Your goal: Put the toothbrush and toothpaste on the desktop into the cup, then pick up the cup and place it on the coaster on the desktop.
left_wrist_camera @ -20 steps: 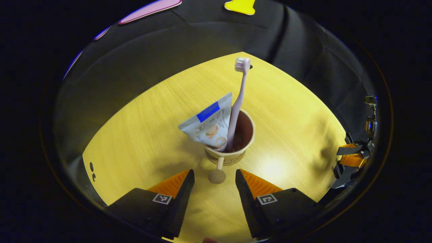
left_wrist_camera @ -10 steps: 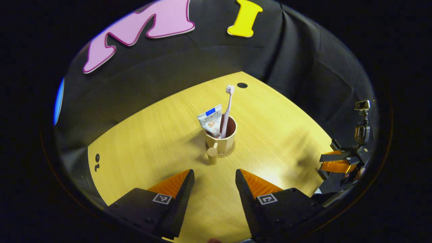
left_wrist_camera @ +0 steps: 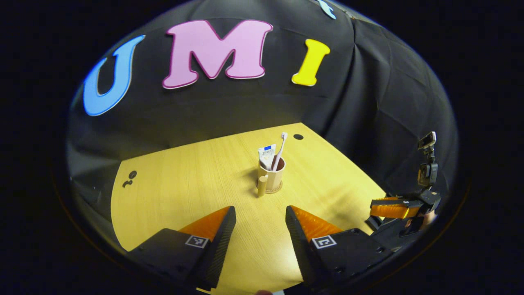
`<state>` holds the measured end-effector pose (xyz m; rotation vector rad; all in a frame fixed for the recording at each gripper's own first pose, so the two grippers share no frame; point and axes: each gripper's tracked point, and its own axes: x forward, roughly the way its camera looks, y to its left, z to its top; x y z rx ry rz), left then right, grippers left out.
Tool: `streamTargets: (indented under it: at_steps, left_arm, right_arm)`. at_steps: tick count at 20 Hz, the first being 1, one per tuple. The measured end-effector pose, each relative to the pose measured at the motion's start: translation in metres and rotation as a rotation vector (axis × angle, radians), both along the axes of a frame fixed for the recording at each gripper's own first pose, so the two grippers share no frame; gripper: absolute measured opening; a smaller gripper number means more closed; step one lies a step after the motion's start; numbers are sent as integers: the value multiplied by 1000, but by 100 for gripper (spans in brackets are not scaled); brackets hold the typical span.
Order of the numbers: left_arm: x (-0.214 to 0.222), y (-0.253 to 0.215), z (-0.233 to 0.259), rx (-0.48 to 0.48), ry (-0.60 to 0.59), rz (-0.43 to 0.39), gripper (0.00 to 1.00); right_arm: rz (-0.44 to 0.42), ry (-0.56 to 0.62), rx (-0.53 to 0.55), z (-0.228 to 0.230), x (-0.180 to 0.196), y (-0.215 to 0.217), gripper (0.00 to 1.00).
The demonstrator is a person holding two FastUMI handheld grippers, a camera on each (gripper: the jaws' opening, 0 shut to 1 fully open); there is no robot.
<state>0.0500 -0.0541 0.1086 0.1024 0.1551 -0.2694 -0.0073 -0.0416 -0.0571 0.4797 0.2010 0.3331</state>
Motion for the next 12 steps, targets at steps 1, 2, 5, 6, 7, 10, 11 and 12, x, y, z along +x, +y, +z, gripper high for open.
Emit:
streamTargets:
  at_steps: [1, 2, 5, 6, 7, 10, 11, 12]
  left_arm:
    - [-8, 5, -2, -23, -8, 15, 76]
    - [-15, 12, -2, -37, -23, 32, 76]
    - [-38, 27, -1, -55, -66, 58, 77]
    - [-47, 29, 0, -61, -82, 55, 77]
    - [-55, 28, -2, -69, -91, 41, 77]
    - [-78, 25, -17, -96, -101, 5, 77]
    - [-85, 25, -25, -104, -101, -1, 77]
    - [-89, 25, -30, -113, -103, -5, 77]
  right_arm:
    - [-2, -8, -4, 5, -3, 5, 58]
    - [0, -16, -5, 11, -5, 11, 58]
    - [10, -37, -13, 25, -12, 32, 58]
    - [14, -43, -18, 30, -14, 38, 58]
    - [19, -48, -23, 34, -16, 44, 58]
    - [31, -59, -24, 43, -20, 61, 57]
    - [33, -63, -23, 45, -22, 66, 58]
    - [35, -66, -23, 48, -23, 70, 58]
